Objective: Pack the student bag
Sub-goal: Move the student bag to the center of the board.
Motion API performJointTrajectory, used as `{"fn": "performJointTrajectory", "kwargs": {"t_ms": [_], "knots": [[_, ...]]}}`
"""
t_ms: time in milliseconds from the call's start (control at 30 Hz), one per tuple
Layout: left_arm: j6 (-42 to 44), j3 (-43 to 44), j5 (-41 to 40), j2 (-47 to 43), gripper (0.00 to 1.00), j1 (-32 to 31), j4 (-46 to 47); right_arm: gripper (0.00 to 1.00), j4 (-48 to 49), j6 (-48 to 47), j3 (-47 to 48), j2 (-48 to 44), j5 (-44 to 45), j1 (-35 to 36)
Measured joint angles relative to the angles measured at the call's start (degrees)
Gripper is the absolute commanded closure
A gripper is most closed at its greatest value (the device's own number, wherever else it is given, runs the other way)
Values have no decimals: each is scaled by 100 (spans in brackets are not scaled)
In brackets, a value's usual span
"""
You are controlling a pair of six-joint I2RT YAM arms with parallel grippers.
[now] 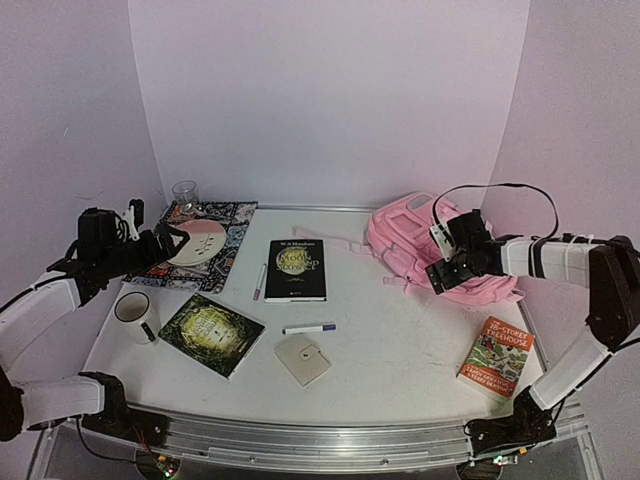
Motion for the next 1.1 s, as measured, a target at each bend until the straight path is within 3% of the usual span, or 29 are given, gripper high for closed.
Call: {"fn": "performJointTrajectory", "kwargs": {"t_ms": [300, 367, 467, 567, 867, 1100], "knots": [[2, -19, -461, 395, 4, -991, 39, 31, -508, -187, 374, 801, 746, 51], [2, -11, -557, 495, 4, -1175, 48, 44, -548, -219, 443, 989, 868, 51], [2, 8, -693, 646, 4, -1309, 40, 75, -589, -214, 519, 1199, 1041, 54], [1, 26, -831, 676, 4, -1382, 46, 98, -618, -203, 589, 1294, 1095, 74], [1, 127, -1004, 676, 5, -1478, 56, 100, -1434, 208, 1347, 1295, 1066, 658], [-33, 233, -1069, 676, 5, -1555, 54, 100, -2753, 1530, 2644, 1332, 1195, 1319]]}}
